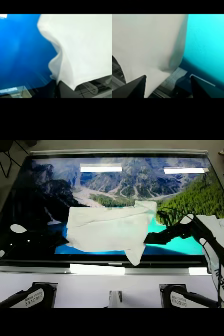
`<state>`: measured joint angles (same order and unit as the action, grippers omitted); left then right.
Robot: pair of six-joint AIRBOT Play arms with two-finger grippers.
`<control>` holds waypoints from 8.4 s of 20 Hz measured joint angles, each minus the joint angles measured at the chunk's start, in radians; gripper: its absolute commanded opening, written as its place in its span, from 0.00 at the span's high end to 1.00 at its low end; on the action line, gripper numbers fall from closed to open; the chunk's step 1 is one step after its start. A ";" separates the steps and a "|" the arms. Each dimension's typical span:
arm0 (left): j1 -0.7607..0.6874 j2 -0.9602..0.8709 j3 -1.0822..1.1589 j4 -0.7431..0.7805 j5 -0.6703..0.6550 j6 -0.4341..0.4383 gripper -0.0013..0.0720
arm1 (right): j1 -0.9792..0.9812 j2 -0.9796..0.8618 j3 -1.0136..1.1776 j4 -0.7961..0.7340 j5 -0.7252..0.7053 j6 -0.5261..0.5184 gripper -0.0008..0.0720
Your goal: Fold the shirts.
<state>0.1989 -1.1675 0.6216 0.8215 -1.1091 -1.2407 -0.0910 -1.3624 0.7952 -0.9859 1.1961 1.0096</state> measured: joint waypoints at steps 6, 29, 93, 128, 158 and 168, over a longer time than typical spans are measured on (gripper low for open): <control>0.000 0.119 0.010 -0.041 -0.016 0.003 0.94 | 0.076 -0.043 -0.010 0.042 -0.132 0.064 0.95; 0.000 0.451 1.136 -0.428 0.274 0.156 0.94 | 0.099 0.719 1.039 -0.216 -0.131 -0.066 0.95; -0.123 -0.064 -0.019 -0.078 0.114 -0.084 0.94 | -0.258 -0.396 0.732 -0.273 0.350 -0.069 0.36; -0.095 0.151 1.183 -0.066 -0.061 -0.124 0.94 | -0.100 0.321 1.033 -0.347 0.185 -0.076 0.95; -0.096 -0.139 1.008 0.358 -0.200 -0.256 0.94 | -0.098 -0.054 1.066 -0.357 0.351 -0.005 0.95; -0.095 -0.497 0.986 0.269 0.077 -0.290 0.94 | -0.097 -0.409 1.039 -0.065 0.038 0.079 0.95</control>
<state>0.1040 -1.6642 1.6081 1.0901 -1.0317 -1.5311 -0.1883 -1.7714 1.8343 -1.0508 1.2339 1.0885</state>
